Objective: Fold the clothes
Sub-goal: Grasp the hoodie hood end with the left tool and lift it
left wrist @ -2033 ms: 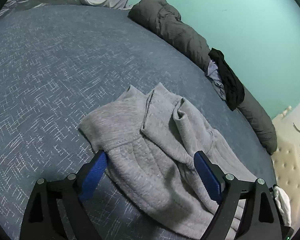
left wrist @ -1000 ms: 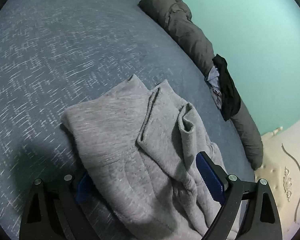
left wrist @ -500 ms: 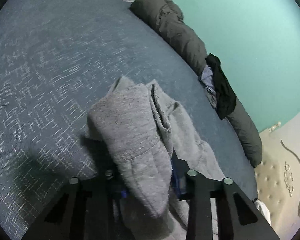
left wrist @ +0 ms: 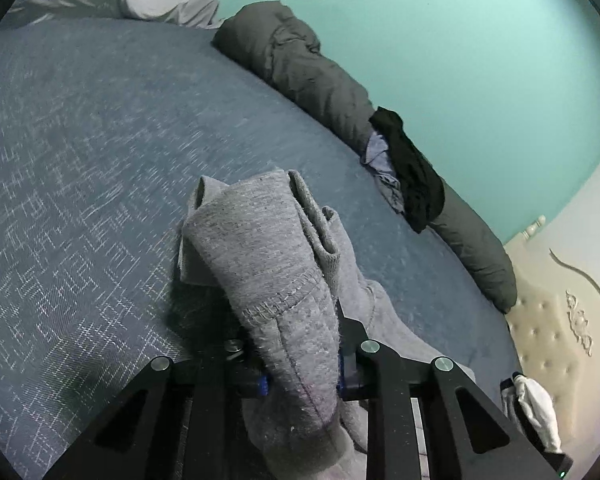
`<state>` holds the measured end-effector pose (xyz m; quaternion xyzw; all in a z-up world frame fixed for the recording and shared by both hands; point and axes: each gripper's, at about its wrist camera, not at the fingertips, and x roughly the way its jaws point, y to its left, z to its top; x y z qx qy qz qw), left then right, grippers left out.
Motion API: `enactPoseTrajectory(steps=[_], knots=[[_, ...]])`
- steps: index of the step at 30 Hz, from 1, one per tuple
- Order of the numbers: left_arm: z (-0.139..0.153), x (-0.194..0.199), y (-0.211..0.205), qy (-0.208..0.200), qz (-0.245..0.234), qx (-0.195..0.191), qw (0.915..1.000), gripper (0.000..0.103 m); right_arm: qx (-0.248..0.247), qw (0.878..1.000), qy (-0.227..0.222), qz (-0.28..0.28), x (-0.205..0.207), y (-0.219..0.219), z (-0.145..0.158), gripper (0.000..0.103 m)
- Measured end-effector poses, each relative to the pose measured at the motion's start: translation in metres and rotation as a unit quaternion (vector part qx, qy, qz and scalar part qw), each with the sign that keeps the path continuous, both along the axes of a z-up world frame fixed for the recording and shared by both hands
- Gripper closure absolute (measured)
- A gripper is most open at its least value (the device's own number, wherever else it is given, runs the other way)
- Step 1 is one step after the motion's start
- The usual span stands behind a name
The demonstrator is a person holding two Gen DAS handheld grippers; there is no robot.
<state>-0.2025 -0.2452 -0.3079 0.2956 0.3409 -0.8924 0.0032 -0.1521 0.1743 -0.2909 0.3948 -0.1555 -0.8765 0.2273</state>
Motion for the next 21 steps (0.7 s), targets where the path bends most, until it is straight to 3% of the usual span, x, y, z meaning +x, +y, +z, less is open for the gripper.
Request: enactPoseTrajectory(steps=[11, 21], knots=[[0.022, 0.01, 0.013, 0.021, -0.02, -0.028, 0.9992, 0.082, 0.017, 0.993, 0.01, -0.115, -0.008, 0.08, 0.011, 0.04], [0.053, 0.012, 0.044, 0.053, -0.046, -0.049, 0.9963, 0.084, 0.012, 0.992, 0.006, -0.126, -0.003, 0.111, 0.01, 0.04]])
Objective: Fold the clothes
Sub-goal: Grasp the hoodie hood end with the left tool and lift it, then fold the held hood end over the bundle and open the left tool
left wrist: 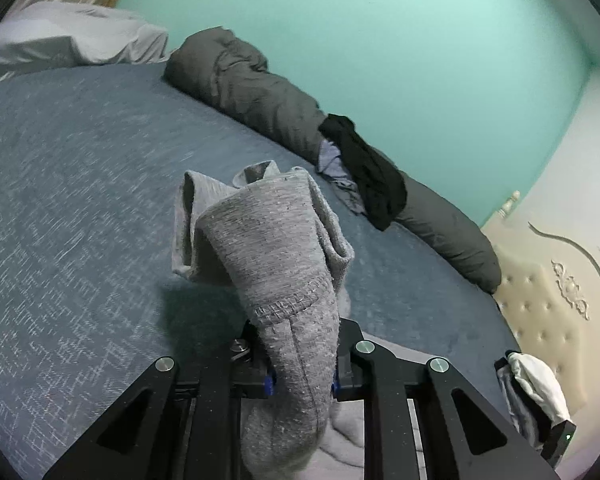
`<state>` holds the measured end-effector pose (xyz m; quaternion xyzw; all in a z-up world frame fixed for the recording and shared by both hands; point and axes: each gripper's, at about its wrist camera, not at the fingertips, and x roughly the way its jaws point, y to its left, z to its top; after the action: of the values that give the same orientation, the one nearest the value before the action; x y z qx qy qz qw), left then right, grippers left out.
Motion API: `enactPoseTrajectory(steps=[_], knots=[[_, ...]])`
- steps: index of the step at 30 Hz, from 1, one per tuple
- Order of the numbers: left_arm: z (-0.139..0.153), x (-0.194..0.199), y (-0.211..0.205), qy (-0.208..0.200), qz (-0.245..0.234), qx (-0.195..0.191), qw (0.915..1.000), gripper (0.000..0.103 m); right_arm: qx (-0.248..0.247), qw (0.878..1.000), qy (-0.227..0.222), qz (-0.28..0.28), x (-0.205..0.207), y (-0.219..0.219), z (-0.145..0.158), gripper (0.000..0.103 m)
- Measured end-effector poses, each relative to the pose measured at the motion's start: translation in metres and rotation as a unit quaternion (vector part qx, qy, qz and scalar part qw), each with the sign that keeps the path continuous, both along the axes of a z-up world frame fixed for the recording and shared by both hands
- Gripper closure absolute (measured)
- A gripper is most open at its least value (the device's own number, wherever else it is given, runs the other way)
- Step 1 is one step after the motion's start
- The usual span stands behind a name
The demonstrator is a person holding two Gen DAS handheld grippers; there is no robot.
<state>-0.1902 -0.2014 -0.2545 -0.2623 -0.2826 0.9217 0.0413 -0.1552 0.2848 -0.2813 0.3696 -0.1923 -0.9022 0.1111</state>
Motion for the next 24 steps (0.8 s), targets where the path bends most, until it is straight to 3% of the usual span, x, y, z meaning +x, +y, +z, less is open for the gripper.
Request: enactPoseTrajectory(steps=[9, 14, 17, 20, 22, 24], knots=[[0.033, -0.006, 0.063, 0.017, -0.054, -0.04, 0.9976, 0.085, -0.018, 1.0, -0.007, -0.02, 0.003, 0.025, -0.002, 0.04], [0.038, -0.016, 0.128, 0.012, -0.104, -0.071, 0.992, 0.085, -0.034, 0.999, -0.009, -0.03, 0.006, 0.038, -0.002, 0.04], [0.017, -0.021, 0.183, -0.015, -0.157, -0.111, 0.9813, 0.085, -0.042, 0.998, -0.012, -0.037, 0.007, 0.044, -0.002, 0.04], [-0.023, -0.024, 0.228, -0.067, -0.203, -0.175, 0.9612, 0.085, -0.047, 0.998, -0.016, -0.038, 0.007, 0.046, -0.004, 0.04], [-0.049, -0.023, 0.255, -0.097, -0.227, -0.224, 0.9427, 0.085, -0.05, 0.998, -0.019, -0.035, 0.006, 0.045, -0.004, 0.04], [-0.055, -0.019, 0.262, -0.098, -0.23, -0.245, 0.9367, 0.085, -0.051, 0.998, -0.02, -0.03, 0.005, 0.042, -0.004, 0.04]])
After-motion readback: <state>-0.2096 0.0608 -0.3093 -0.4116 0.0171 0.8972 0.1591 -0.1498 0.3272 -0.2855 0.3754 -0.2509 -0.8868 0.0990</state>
